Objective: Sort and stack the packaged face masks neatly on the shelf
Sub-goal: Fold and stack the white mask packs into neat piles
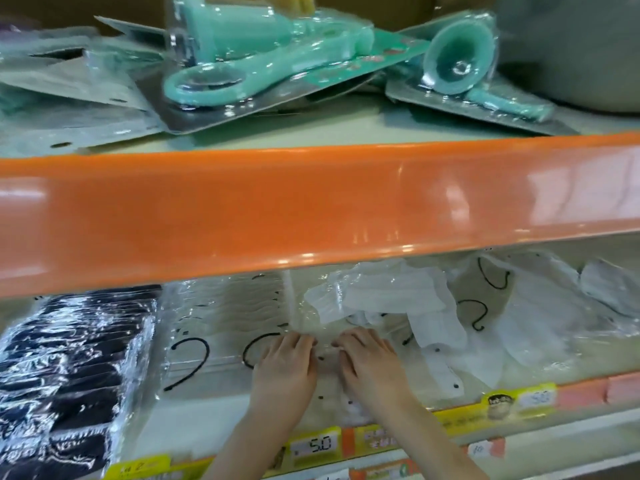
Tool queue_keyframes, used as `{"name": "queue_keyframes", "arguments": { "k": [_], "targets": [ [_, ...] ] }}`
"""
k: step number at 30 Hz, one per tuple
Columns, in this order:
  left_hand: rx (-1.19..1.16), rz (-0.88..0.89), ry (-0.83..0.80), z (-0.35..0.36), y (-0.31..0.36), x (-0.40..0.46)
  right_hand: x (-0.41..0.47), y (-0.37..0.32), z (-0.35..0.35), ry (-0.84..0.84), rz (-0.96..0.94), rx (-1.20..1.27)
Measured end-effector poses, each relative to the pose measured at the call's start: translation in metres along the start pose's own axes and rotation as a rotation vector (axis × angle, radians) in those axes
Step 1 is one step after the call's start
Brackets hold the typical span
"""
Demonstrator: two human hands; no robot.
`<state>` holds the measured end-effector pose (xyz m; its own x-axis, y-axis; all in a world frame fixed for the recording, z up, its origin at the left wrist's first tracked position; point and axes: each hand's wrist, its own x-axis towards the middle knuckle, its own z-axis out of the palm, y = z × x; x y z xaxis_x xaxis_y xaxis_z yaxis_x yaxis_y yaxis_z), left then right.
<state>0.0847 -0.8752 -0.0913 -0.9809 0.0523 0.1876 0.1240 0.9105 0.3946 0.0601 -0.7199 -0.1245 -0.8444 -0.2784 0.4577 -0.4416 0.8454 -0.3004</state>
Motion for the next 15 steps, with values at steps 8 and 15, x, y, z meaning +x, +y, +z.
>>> {"name": "queue_keyframes", "arguments": {
  "k": [8, 15],
  "targets": [
    [-0.043, 0.145, -0.006, 0.043, 0.06, 0.03, -0.008, 0.068, -0.043, 0.036, 0.167, -0.128],
    [0.017, 0.295, -0.002, 0.074, 0.106, 0.046, -0.017, 0.12, -0.064, -0.079, 0.405, -0.267]
  ]
}}
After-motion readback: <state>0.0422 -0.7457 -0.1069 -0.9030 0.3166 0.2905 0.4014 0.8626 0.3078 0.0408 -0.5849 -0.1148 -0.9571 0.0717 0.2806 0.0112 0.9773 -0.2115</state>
